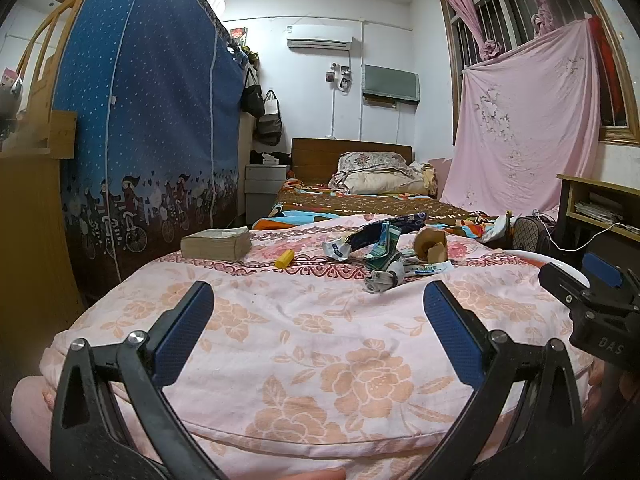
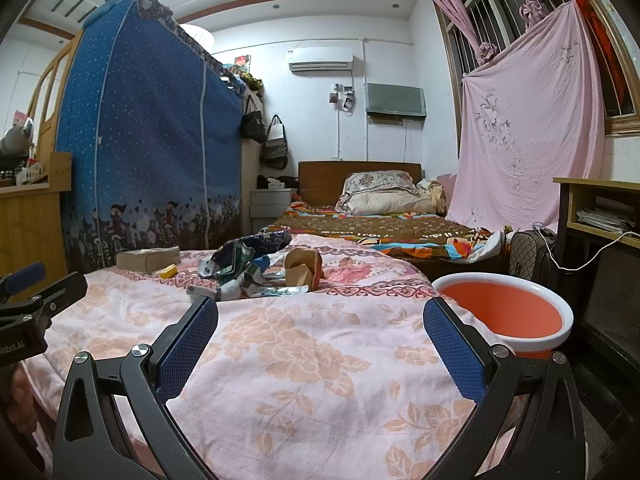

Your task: Collect trash

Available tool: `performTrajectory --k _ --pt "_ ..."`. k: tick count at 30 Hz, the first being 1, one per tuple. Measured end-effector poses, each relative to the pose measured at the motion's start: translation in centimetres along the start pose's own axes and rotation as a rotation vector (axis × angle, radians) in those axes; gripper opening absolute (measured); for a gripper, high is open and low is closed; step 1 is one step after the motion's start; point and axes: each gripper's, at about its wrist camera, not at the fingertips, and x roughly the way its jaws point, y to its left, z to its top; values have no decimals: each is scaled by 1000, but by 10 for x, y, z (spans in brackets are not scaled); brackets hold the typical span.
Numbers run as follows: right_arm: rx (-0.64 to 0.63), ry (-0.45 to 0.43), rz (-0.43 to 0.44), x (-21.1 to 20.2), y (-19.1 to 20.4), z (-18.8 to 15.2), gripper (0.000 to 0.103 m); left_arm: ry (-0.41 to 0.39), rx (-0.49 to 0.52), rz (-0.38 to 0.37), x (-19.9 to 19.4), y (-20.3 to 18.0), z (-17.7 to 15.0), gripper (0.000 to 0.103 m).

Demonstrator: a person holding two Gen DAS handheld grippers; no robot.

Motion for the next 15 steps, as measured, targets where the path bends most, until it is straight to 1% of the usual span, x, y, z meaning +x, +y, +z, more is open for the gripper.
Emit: performTrajectory --k 15 --pt "0 2 0 0 1 0 103 -3 5 2 0 -1 0 91"
